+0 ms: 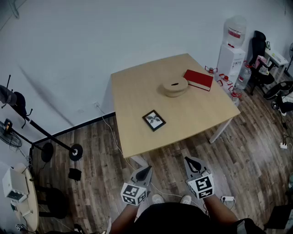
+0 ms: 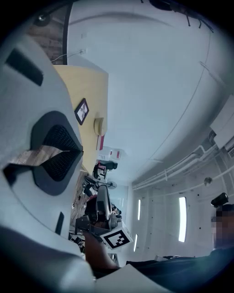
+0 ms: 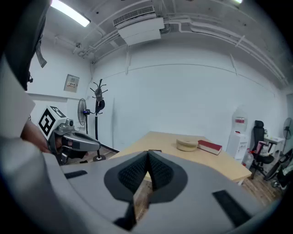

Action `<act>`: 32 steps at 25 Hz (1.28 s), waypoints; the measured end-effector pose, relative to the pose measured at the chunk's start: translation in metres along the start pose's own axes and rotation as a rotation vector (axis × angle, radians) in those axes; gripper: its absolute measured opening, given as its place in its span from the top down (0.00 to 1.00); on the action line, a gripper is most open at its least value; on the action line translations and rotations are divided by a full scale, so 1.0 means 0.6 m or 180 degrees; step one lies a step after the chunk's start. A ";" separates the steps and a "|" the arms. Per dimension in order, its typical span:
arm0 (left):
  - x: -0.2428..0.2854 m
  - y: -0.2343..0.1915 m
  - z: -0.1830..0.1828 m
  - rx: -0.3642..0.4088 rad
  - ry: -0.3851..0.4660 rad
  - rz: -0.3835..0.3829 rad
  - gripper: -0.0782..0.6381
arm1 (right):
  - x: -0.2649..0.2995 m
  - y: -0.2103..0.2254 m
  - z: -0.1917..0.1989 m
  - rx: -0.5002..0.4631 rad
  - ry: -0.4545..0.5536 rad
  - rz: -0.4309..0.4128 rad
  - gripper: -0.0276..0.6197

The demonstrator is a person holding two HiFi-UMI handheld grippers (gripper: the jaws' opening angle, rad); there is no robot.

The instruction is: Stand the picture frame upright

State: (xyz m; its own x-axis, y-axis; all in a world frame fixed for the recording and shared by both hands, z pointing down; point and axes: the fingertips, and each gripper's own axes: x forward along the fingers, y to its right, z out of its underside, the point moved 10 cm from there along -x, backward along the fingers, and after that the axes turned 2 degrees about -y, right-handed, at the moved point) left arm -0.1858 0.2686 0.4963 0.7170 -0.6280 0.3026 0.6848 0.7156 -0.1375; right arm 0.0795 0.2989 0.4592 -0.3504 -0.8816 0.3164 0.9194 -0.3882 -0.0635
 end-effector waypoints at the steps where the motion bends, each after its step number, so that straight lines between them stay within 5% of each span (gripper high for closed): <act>1: -0.004 0.000 -0.001 -0.0006 0.0007 -0.0005 0.89 | -0.001 -0.002 0.001 0.0018 -0.0014 -0.0011 0.94; 14: -0.058 -0.040 0.025 -0.0071 -0.0015 -0.0104 0.89 | 0.030 -0.024 0.012 0.0290 -0.0246 -0.0140 0.94; 24: -0.123 -0.134 0.036 -0.0045 -0.0038 -0.0286 0.89 | 0.077 -0.063 -0.020 0.0193 -0.0281 -0.0101 0.94; 32: -0.100 -0.142 0.029 -0.0110 -0.0004 -0.0306 0.89 | 0.116 -0.054 -0.037 0.0157 -0.0232 -0.0176 0.94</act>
State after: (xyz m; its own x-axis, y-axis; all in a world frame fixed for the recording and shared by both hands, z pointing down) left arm -0.2898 0.2506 0.5060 0.6476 -0.6929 0.3170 0.7545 0.6412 -0.1400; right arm 0.0211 0.2444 0.4622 -0.3886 -0.8365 0.3863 0.9073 -0.4205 0.0021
